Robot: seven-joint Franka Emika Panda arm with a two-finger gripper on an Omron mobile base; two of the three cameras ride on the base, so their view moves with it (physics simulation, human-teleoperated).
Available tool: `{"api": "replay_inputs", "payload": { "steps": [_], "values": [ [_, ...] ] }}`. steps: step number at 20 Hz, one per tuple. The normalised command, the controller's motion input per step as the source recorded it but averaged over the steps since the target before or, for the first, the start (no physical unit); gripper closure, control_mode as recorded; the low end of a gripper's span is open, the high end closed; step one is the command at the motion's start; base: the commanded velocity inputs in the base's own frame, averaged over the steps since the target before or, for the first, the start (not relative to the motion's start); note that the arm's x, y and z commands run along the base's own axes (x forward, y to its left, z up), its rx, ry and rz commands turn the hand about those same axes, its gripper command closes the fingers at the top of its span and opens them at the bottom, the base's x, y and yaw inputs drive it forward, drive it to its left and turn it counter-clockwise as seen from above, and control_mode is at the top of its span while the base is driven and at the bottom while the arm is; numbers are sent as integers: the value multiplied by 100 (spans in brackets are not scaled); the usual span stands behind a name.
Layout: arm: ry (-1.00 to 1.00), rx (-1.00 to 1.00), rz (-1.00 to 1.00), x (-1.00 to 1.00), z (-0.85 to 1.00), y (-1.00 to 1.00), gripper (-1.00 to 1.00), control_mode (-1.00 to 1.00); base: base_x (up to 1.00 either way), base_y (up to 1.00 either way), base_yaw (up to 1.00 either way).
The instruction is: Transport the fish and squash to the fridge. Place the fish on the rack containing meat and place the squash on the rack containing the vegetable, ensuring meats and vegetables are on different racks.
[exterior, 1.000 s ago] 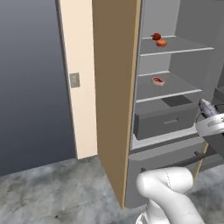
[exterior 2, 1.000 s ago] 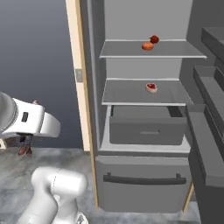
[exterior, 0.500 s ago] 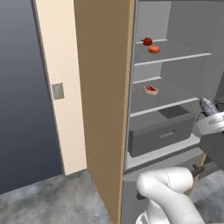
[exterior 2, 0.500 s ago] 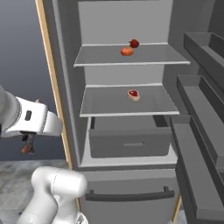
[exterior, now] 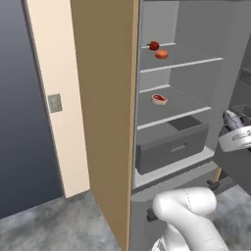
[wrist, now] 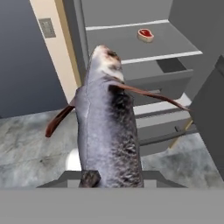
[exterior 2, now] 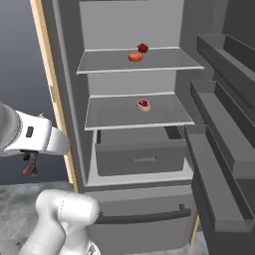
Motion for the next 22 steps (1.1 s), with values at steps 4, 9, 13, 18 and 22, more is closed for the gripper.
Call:
{"api": "replay_inputs", "payload": {
  "steps": [4, 9, 13, 18, 22],
  "values": [
    [0, 0, 0, 0, 0, 0, 100, 100, -22, -23, 0],
    [0, 0, 0, 0, 0, 0, 100, 100, 30, -40, 0],
    [0, 0, 0, 0, 0, 0, 100, 100, 64, -76, 5],
    [0, 0, 0, 0, 0, 0, 100, 100, 97, 42, 2],
    [0, 0, 0, 0, 0, 0, 100, 100, 100, 98, 0]
  ]
}}
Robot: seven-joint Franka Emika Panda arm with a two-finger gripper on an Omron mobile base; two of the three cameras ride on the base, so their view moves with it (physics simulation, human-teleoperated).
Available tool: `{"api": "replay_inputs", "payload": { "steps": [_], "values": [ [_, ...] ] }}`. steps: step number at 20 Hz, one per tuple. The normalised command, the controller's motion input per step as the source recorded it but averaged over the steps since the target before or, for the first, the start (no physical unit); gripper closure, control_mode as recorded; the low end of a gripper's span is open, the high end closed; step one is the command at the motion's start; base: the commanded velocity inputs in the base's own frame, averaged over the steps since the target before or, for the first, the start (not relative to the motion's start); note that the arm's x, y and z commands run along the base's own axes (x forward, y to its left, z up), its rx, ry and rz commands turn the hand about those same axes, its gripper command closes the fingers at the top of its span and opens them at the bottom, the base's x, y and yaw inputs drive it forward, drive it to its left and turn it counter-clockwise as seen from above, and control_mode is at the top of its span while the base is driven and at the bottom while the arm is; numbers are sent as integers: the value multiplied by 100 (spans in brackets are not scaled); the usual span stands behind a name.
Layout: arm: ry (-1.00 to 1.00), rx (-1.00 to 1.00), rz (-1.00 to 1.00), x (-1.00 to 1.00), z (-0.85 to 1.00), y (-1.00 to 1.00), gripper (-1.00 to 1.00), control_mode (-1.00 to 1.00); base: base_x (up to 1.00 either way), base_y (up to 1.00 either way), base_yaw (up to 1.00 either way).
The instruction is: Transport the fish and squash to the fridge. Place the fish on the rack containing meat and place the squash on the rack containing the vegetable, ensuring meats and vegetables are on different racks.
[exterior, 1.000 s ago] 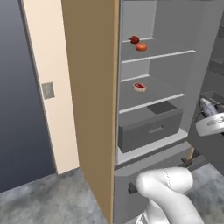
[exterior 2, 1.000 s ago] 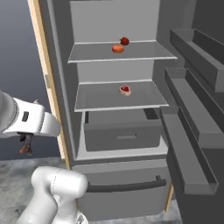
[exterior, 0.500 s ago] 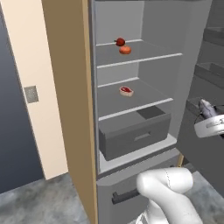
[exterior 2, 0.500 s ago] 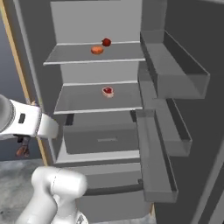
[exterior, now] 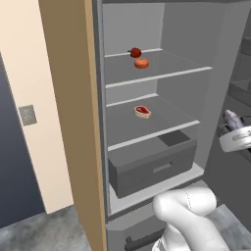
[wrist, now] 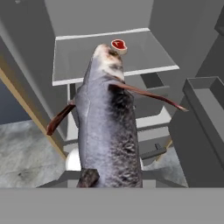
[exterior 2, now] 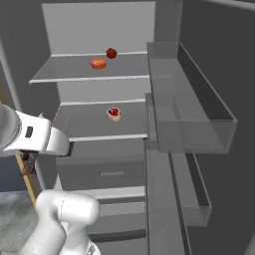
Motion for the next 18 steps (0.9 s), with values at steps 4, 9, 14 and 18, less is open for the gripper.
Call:
{"api": "replay_inputs", "payload": {
  "steps": [4, 9, 14, 18],
  "values": [
    [0, 0, 0, 0, 0, 0, 100, 100, 100, 92, 0],
    [0, 0, 0, 0, 0, 0, 100, 100, 80, 74, 1],
    [0, 0, 0, 0, 0, 0, 100, 100, 23, 48, 5],
    [-6, -3, 0, 6, -5, 13, 100, -100, 24, 43, 0]
  ]
}}
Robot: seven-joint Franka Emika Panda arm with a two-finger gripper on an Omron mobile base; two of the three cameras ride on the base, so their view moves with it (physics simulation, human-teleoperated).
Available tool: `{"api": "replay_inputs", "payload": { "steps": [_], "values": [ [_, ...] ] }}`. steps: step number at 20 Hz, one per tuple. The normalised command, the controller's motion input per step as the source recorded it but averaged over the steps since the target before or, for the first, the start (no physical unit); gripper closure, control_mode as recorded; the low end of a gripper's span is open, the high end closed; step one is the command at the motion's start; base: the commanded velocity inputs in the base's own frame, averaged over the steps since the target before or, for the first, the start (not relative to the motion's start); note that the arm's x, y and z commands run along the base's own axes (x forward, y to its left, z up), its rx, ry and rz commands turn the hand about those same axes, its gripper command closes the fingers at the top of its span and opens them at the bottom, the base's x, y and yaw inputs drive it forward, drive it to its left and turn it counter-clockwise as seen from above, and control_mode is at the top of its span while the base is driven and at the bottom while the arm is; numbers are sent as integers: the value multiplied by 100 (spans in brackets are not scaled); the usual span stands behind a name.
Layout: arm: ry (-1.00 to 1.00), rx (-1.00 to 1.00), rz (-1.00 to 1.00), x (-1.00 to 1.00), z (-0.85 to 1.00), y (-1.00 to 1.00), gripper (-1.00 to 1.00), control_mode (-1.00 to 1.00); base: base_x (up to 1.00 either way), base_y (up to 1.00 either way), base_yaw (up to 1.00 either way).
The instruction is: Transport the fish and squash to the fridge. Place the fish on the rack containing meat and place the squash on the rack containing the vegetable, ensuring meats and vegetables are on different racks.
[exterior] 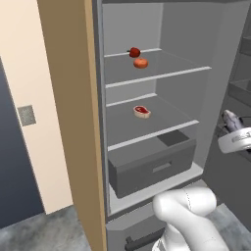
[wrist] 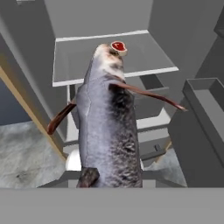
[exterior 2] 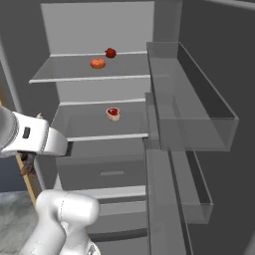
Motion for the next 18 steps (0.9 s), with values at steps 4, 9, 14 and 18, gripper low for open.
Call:
{"api": "replay_inputs", "payload": {
  "steps": [4, 9, 14, 18],
  "values": [
    [-24, -12, 0, 50, -16, 71, 100, -100, 0, 0, 0],
    [-9, -3, 0, 62, -4, 11, 100, -100, 0, 0, 0],
    [0, 4, 4, 69, -18, -10, 100, -100, 0, 0, 0],
    [1, 8, 6, 74, -43, -2, 100, -100, 0, 0, 0]
  ]
}}
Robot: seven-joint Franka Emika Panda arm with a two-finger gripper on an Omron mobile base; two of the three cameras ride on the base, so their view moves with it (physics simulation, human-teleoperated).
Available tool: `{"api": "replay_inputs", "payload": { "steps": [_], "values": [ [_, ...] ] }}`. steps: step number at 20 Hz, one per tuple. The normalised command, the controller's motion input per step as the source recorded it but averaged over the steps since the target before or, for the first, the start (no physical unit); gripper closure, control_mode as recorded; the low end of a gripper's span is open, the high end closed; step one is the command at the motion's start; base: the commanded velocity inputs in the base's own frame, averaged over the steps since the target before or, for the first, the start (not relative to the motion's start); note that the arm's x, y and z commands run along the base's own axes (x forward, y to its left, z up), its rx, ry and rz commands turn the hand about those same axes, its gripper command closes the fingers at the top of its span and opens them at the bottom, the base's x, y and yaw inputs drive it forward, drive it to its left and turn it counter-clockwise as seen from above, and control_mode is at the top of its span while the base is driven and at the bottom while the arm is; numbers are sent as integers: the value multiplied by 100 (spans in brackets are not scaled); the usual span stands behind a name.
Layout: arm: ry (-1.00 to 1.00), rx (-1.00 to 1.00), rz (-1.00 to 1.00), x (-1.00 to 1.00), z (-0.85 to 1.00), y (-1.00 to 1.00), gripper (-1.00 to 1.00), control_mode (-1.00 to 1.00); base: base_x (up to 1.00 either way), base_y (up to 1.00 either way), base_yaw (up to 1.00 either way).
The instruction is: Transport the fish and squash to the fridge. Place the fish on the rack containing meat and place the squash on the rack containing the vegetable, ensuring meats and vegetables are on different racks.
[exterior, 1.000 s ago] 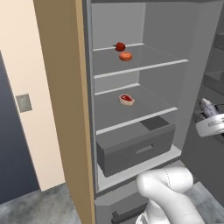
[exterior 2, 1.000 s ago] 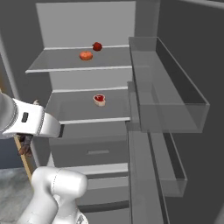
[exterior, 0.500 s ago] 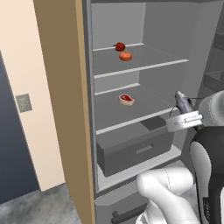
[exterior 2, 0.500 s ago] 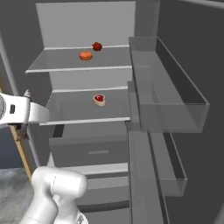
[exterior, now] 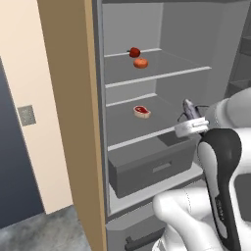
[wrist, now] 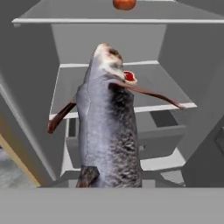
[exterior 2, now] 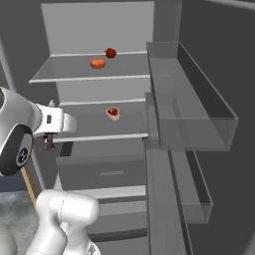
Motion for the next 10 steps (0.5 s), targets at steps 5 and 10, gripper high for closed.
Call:
{"api": "replay_inputs", "payload": {
  "steps": [5, 10],
  "values": [
    [1, 8, 5, 88, -63, 0, 100, -100, 0, 0, 0],
    [0, 3, 3, 90, -42, -2, 100, -100, 0, 0, 0]
  ]
}}
